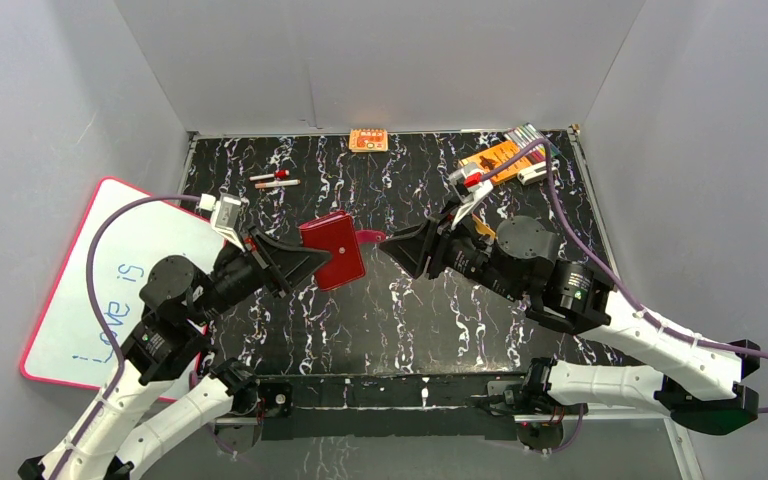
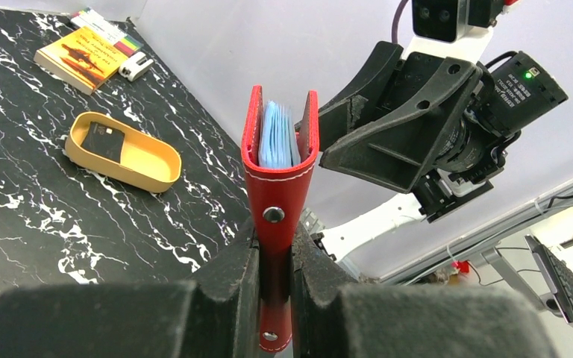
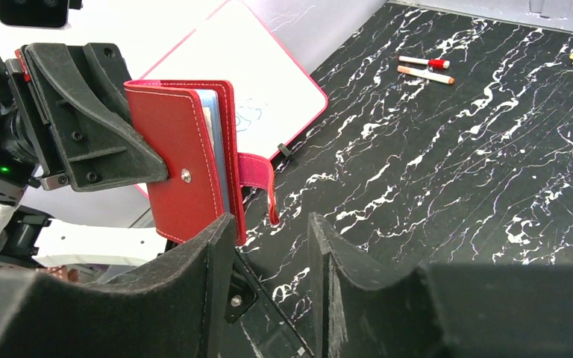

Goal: Put the credit cards into the card holder
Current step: Turn over the card holder.

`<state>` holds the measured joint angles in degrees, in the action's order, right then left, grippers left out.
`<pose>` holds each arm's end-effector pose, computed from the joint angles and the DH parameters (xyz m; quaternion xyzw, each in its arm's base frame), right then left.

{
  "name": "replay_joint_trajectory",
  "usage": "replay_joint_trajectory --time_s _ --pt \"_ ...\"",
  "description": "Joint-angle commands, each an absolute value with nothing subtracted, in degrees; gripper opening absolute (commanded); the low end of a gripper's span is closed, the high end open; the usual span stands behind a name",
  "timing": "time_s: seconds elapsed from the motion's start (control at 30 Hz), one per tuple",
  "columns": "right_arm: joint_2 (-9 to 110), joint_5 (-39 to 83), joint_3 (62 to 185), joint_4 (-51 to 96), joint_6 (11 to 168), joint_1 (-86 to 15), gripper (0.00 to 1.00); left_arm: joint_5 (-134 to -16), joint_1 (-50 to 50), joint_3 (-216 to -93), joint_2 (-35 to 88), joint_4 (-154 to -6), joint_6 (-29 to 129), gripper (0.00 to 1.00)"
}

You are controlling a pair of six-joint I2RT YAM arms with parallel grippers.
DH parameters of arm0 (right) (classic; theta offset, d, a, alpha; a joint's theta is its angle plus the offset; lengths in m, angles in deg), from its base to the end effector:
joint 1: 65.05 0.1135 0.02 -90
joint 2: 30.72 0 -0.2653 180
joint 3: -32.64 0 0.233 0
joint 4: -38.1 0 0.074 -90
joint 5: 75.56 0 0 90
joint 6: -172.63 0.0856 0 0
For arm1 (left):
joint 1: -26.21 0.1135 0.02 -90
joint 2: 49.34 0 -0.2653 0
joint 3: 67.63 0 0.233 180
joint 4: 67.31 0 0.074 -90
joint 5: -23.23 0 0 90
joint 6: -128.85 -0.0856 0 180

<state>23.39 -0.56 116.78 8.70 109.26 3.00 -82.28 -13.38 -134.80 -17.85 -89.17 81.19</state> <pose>0.1039 0.1984 0.4468 -0.1597 0.6850 0.4562 0.5452 0.0894 -0.1037 0.4254 0.0915 0.6136 -0.5741 0.5343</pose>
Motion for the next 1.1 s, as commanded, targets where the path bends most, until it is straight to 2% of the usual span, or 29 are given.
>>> replay_joint_trajectory --time_s 0.0,0.2,0.37,0.5,0.8,1.07 --pt "22.51 -0.09 117.89 12.39 109.00 3.15 0.46 -84.67 -13.43 -136.41 -18.70 -87.85 80.26 0.00" --pt "22.69 0.73 117.47 13.31 109.06 3.16 0.35 -85.39 -13.43 -136.22 -19.16 -87.52 80.16 0.00" --pt "22.76 1.07 117.18 13.78 109.17 3.15 0.33 -85.61 -13.43 -135.37 -19.77 -86.83 80.56 0.00" --pt "23.03 1.71 117.39 13.77 109.08 3.16 0.27 -85.58 -13.43 -135.27 -20.07 -86.85 80.58 0.00" --pt "23.84 3.55 117.59 14.12 109.36 3.15 0.28 -85.68 -13.43 -135.28 -20.20 -86.62 80.68 0.00" --pt "24.12 4.33 117.71 14.51 109.09 3.15 0.15 -85.49 -13.43 -135.23 -20.52 -86.78 80.69 0.00"
